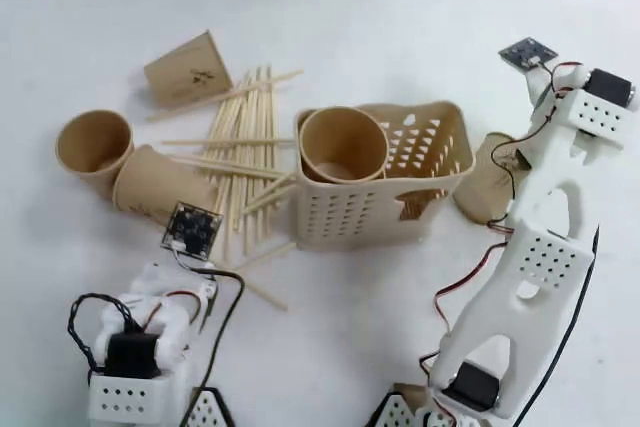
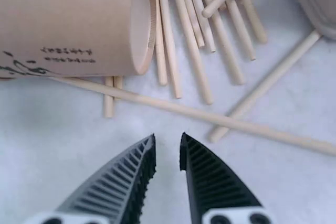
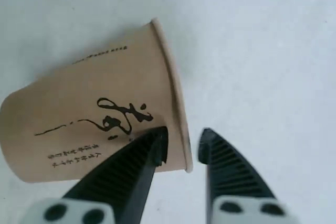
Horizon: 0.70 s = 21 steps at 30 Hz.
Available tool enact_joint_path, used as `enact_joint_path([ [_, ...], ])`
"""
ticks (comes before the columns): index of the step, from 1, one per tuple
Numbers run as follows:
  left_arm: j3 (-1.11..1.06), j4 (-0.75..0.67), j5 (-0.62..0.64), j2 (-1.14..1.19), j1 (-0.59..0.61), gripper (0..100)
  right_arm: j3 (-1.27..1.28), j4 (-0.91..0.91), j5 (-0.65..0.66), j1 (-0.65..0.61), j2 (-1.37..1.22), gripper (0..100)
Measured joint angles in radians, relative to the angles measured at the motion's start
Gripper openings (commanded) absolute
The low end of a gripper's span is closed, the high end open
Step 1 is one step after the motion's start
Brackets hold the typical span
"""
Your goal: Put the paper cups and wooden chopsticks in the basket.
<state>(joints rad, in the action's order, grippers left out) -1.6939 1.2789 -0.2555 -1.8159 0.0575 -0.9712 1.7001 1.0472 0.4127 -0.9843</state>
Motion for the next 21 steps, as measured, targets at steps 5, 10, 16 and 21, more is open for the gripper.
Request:
enact_joint_path([
  [5,0.0,0.0,0.0,0.0,0.0,10,0.005,-0.002,0.015,0.037,0.018,1.8],
  [10,0.0,0.0,0.0,0.0,0.0,10,0.003,0.009,-0.041,0.11,0.158,1.8],
  [16,0.0,0.0,0.0,0.0,0.0,10,0.005,0.012,-0.109,0.219,0.493,1.8],
  [21,0.0,0.0,0.0,0.0,0.0,10,0.009,0.014,-0.114,0.27,0.744,1.8],
])
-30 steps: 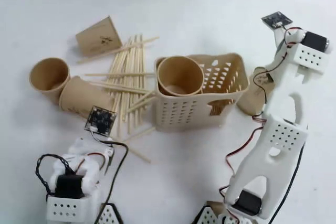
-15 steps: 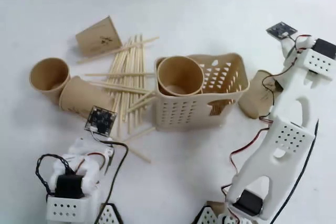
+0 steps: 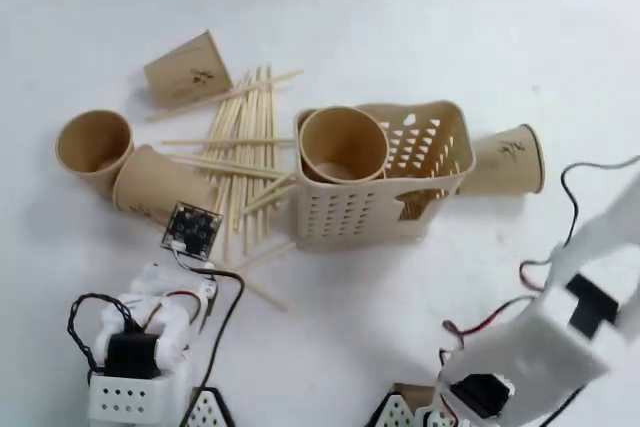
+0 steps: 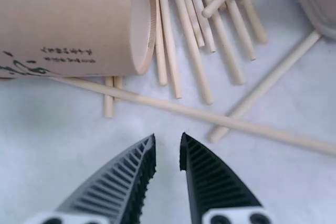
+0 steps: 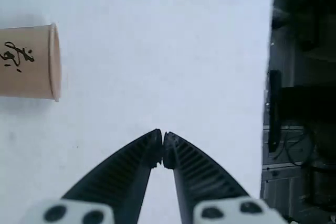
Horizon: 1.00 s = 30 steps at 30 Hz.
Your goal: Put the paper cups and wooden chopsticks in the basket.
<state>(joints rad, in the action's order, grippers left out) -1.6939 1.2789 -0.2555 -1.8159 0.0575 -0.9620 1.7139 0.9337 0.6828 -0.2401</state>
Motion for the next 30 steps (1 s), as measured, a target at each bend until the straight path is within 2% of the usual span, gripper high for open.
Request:
enact_joint_path([
  [7,0.0,0.0,0.0,0.0,0.0,10,0.255,-0.009,-0.037,0.011,0.123,1.8],
  [14,0.0,0.0,0.0,0.0,0.0,10,0.571,-0.207,-0.245,0.02,0.127,2.0],
  [18,0.0,0.0,0.0,0.0,0.0,10,0.727,-0.239,-0.414,-0.035,0.1,12.3],
  [21,0.0,0.0,0.0,0.0,0.0,10,0.75,-0.221,-0.506,-0.121,0.061,18.7],
  [27,0.0,0.0,0.0,0.0,0.0,10,0.72,-0.215,-0.566,-0.199,0.054,12.1],
  [30,0.0,0.0,0.0,0.0,0.0,10,0.652,-0.259,-0.666,-0.212,0.054,10.3],
])
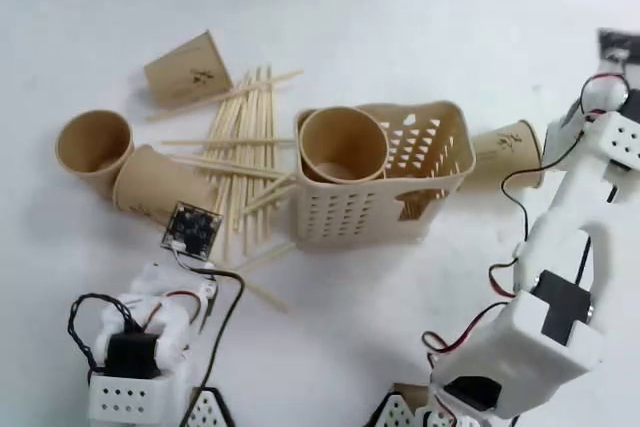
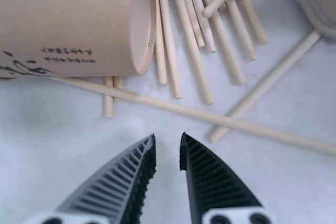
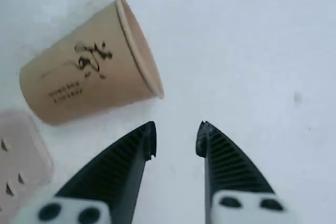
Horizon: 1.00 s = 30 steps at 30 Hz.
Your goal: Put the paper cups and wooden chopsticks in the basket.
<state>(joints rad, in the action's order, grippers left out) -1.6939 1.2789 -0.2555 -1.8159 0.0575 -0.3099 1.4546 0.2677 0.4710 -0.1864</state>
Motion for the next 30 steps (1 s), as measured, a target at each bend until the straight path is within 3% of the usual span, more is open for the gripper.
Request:
enact_joint_path([
  [6,0.0,0.0,0.0,0.0,0.0,10,-0.057,-0.112,-0.153,-0.094,-0.02,10.2],
  [10,0.0,0.0,0.0,0.0,0.0,10,-0.057,-0.153,-0.161,-0.244,-0.089,10.2],
  [14,0.0,0.0,0.0,0.0,0.0,10,-0.057,-0.17,-0.12,-0.293,-0.203,10.2],
  [18,0.0,0.0,0.0,0.0,0.0,10,-0.057,-0.178,-0.072,-0.245,-0.273,10.2],
  [30,0.0,0.0,0.0,0.0,0.0,10,-0.069,-0.37,-0.04,0.074,-0.442,10.4],
])
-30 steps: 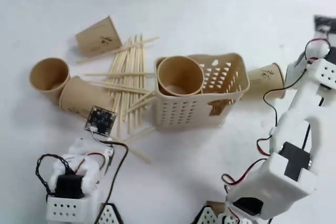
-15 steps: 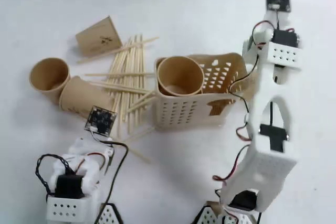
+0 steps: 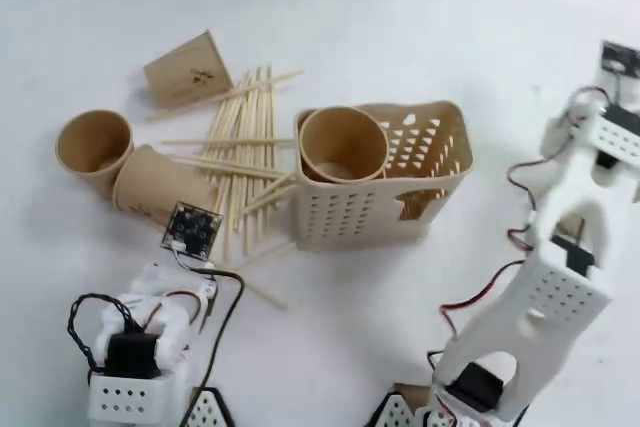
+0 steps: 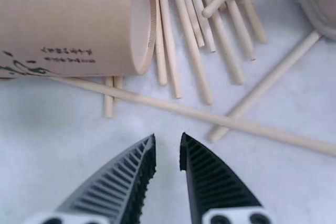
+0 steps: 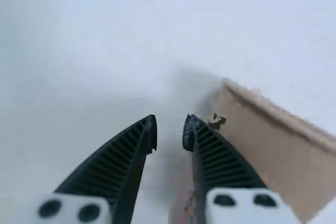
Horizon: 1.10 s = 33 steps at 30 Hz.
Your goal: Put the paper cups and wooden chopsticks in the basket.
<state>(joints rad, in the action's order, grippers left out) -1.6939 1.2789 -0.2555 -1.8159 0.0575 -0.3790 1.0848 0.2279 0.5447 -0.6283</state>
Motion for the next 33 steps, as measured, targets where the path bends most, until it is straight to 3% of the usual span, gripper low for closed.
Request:
enact_joint_path([
  [7,0.0,0.0,0.0,0.0,0.0,10,0.005,0.003,0.029,0.103,0.002,10.5],
  [13,0.0,0.0,0.0,0.0,0.0,10,0.005,0.192,0.187,0.12,0.206,10.5],
  [18,0.0,0.0,0.0,0.0,0.0,10,0.029,0.245,0.104,0.321,0.423,12.2],
  [25,0.0,0.0,0.0,0.0,0.0,10,0.135,0.017,0.032,0.6,0.41,19.0],
  [29,0.0,0.0,0.0,0.0,0.0,10,0.137,-0.198,-0.005,0.631,0.301,19.0],
  [33,0.0,0.0,0.0,0.0,0.0,10,0.081,-0.365,0.043,0.612,0.167,19.0],
])
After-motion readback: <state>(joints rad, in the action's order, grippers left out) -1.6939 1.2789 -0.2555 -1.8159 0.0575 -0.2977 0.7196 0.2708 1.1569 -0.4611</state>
